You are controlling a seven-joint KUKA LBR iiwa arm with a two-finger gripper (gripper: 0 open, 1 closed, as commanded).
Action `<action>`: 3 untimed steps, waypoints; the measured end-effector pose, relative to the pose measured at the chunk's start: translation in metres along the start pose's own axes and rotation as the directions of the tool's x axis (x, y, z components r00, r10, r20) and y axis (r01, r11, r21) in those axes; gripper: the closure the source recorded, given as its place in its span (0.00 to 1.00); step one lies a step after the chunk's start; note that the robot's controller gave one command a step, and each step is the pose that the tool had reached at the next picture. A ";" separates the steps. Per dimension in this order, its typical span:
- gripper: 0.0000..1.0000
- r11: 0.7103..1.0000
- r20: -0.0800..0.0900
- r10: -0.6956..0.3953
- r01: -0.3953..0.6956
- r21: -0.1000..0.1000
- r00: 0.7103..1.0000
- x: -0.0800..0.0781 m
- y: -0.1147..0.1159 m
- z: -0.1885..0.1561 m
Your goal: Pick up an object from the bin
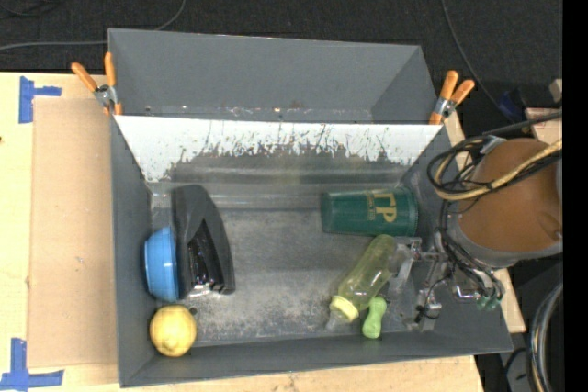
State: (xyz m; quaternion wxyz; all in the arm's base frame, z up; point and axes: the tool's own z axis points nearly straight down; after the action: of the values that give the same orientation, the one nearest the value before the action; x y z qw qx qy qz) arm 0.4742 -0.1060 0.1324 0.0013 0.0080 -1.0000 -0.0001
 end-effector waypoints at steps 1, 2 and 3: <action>0.00 1.000 0.000 0.000 0.000 0.000 1.000 0.000 0.000 0.000; 0.00 0.998 0.017 -0.067 0.067 0.003 0.998 0.000 0.020 0.060; 0.00 0.994 0.009 -0.110 0.110 0.003 0.994 -0.011 0.036 0.060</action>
Offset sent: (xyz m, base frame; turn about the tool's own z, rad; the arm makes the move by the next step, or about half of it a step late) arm -0.0050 0.0200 -0.0621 -0.0713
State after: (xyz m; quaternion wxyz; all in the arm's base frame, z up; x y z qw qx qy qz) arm 0.4846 -0.0697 0.0726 -0.0031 0.0630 -0.9980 0.0011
